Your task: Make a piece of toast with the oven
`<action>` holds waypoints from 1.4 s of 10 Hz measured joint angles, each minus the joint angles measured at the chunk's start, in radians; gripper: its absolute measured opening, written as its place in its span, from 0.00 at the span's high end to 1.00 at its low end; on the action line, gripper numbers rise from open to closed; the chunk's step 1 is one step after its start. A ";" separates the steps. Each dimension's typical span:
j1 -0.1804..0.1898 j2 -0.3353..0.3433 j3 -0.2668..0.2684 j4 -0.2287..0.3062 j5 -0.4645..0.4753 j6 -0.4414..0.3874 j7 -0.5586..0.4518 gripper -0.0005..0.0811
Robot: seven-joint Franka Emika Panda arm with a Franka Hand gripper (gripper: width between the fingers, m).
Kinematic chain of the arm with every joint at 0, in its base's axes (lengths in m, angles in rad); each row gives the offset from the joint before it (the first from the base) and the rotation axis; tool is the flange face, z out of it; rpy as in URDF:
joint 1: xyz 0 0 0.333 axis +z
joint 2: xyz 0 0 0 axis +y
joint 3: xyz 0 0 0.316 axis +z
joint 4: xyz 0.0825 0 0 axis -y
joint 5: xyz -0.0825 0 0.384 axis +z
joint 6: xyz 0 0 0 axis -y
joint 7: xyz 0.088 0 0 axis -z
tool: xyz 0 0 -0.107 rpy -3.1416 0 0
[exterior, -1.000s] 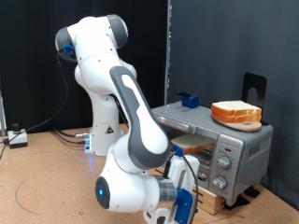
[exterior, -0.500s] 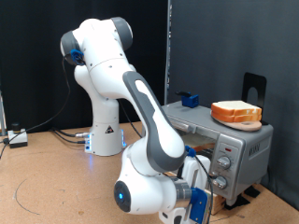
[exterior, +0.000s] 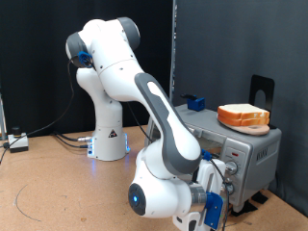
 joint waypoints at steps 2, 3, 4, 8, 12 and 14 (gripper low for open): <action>0.009 0.000 0.000 -0.003 0.001 0.011 0.000 0.26; 0.010 0.000 0.004 -0.004 0.007 0.011 0.000 0.49; 0.010 -0.001 0.010 -0.003 0.017 0.011 0.000 0.65; 0.010 -0.006 0.019 -0.004 0.031 0.011 0.007 0.87; 0.010 -0.007 0.019 -0.006 0.039 0.012 -0.017 0.87; -0.009 -0.011 0.034 -0.040 0.114 0.042 -0.185 0.87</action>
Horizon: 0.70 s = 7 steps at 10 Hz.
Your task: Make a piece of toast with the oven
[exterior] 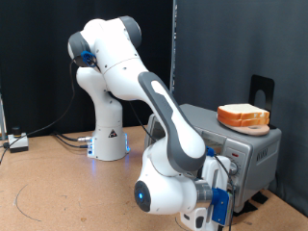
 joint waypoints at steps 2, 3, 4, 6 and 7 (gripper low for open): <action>-0.033 0.001 0.036 -0.033 0.129 0.045 -0.238 0.87; -0.038 0.003 0.043 -0.036 0.161 0.046 -0.295 0.97; -0.039 0.003 0.045 -0.035 0.168 0.046 -0.303 0.97; -0.034 0.002 0.041 -0.028 0.155 0.054 -0.222 0.99; -0.033 0.002 0.040 -0.025 0.141 0.057 -0.185 0.99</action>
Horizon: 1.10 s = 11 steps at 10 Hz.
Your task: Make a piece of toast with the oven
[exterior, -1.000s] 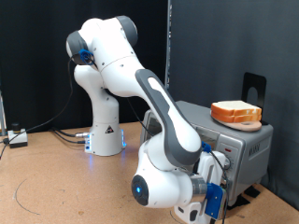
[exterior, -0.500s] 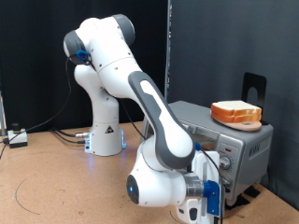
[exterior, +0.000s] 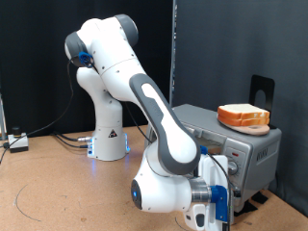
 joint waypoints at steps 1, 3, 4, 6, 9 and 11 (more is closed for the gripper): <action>0.004 -0.001 -0.007 0.007 -0.044 0.000 0.057 0.99; 0.013 -0.003 -0.022 0.027 -0.131 -0.002 0.161 0.99; 0.014 -0.003 -0.028 0.036 -0.160 -0.006 0.208 0.78; 0.014 -0.003 -0.042 0.055 -0.219 -0.045 0.323 0.56; 0.014 -0.003 -0.065 0.073 -0.276 -0.144 0.456 0.17; 0.015 -0.003 -0.067 0.069 -0.282 -0.156 0.486 0.05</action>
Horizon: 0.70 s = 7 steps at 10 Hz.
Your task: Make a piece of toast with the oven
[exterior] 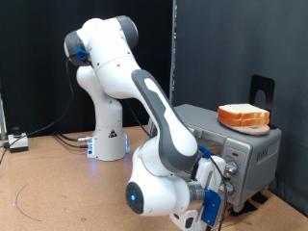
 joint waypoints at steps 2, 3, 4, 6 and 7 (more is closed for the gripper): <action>0.002 0.000 0.001 -0.013 -0.001 0.000 0.000 0.00; 0.004 0.000 0.001 -0.018 -0.001 0.001 0.000 0.00; 0.005 0.000 0.004 -0.025 -0.001 0.000 -0.004 0.00; 0.004 0.000 0.013 -0.034 0.000 0.001 -0.028 0.00; 0.002 -0.001 0.015 -0.036 0.000 0.001 -0.034 0.00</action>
